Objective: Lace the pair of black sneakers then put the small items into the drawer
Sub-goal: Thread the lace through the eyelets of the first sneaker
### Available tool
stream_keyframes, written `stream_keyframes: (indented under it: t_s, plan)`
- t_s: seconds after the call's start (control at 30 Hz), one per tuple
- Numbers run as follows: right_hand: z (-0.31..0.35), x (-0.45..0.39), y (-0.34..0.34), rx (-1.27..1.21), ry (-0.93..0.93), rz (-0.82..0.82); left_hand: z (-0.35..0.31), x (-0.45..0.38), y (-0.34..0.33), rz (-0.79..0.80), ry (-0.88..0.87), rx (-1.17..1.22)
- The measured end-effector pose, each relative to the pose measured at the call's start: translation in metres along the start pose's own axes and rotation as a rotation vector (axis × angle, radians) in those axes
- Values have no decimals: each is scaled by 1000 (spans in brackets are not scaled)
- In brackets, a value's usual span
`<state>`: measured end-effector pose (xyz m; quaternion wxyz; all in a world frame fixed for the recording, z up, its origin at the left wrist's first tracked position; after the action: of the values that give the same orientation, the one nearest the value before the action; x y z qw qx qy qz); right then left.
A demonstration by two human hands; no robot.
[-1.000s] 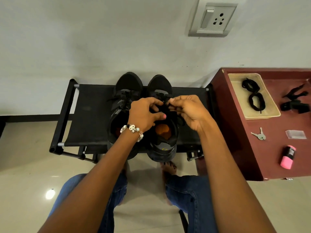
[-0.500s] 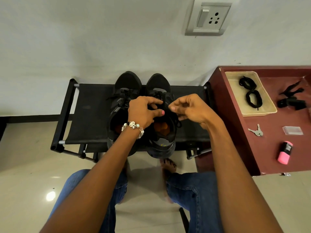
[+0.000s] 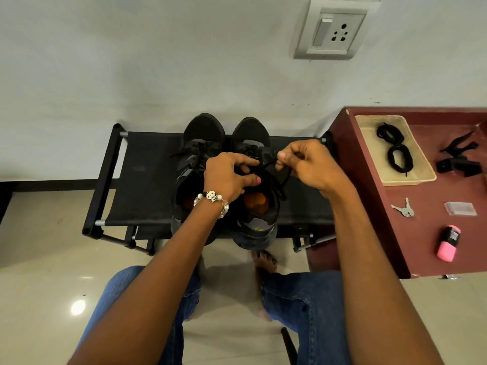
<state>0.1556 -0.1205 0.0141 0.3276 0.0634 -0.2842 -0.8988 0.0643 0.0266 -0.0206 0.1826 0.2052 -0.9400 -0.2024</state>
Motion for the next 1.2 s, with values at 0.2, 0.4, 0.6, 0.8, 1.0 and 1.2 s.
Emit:
stream_keyframes:
  t_s: [0.2,0.4,0.6,0.8,1.0,1.2]
  plan:
    - [-10,12,49,-1009,28,-362,1,0,-1,-5,4,5]
    - [-19,12,64,-2160,346,-363,2,0,0,-5,12,11]
    - [-49,11,81,-1651,183,-741,2,-3,1,-46,-24,-40]
    - [-18,-4,14,401,-158,-245,1,-4,2,-65,-44,-34]
    - [15,-4,-29,219,35,66,0,-4,2,-80,-70,-52]
    - [12,-7,-15,239,97,-45,1,-4,1,-70,-61,-51]
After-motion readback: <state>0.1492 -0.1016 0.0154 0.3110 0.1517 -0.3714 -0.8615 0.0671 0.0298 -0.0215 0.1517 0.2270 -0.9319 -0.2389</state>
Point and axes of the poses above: each hand's wrist, its own x-axis away from the middle knuckle, its own y-axis out of the back of the hand, z = x × y, the point moved 8 cm from there along -x, towards the middle knuckle, and after that the axes turned 6 degrees about y, right-handed, at the moved point
